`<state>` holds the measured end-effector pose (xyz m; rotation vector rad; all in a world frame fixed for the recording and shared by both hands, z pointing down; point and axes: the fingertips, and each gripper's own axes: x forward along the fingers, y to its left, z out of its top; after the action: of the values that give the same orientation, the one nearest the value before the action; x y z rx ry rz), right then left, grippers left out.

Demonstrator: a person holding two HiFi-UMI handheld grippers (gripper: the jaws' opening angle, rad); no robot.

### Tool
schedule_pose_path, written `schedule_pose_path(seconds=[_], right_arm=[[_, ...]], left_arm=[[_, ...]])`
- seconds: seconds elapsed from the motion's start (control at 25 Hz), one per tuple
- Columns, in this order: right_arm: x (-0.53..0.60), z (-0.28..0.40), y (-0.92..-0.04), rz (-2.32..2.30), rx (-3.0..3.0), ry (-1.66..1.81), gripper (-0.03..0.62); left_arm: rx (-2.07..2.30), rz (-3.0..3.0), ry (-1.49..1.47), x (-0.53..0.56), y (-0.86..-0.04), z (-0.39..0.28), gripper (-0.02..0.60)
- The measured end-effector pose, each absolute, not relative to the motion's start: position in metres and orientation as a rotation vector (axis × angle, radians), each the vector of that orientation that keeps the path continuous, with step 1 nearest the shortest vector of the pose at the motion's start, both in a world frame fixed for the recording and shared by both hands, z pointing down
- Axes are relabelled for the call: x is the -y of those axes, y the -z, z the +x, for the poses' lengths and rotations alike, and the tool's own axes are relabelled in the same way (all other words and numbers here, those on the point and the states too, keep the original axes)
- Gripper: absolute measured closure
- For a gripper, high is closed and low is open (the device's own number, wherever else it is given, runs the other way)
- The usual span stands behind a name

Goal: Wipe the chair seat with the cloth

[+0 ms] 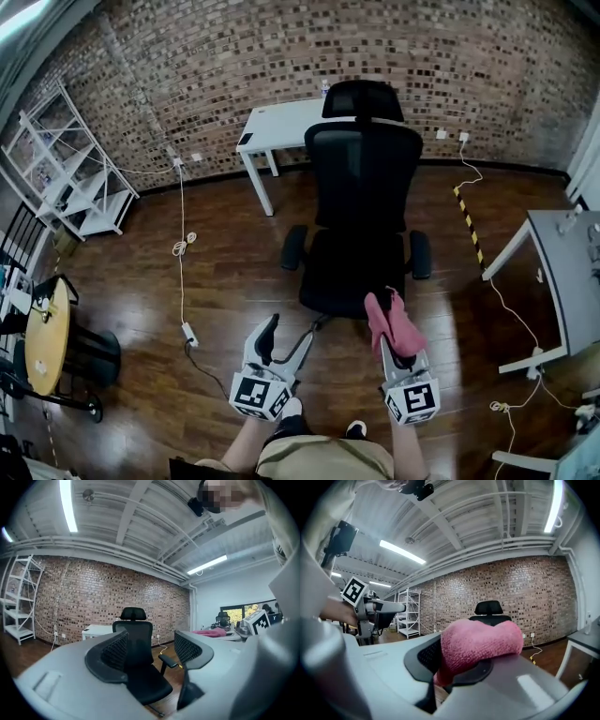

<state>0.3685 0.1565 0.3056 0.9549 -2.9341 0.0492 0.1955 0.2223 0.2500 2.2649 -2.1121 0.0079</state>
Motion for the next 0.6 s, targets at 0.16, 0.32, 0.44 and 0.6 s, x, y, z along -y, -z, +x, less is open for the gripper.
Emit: schedule_pose_path(seconds=[0.16, 0.32, 0.44, 0.6], right_arm=[[-0.165, 0.364, -0.281, 1.018, 2.934, 0.007, 0.574], [-0.183, 0.358, -0.270, 1.035, 2.950, 0.041, 0.574], [-0.194, 0.351, -0.272, 1.012, 2.941, 0.039, 0.574], [-0.192, 0.339, -0.262, 1.031, 2.916, 0.035, 0.574]], left_arm=[[2.111, 2.341, 0.039, -0.235, -0.234, 0.195, 0.290], [2.101, 2.384, 0.092, -0.250, -0.233, 0.198, 0.293], [2.102, 2.407, 0.101, -0.258, -0.238, 0.199, 0.293], [2.134, 2.456, 0.064, -0.254, -0.218, 0.185, 0.299]])
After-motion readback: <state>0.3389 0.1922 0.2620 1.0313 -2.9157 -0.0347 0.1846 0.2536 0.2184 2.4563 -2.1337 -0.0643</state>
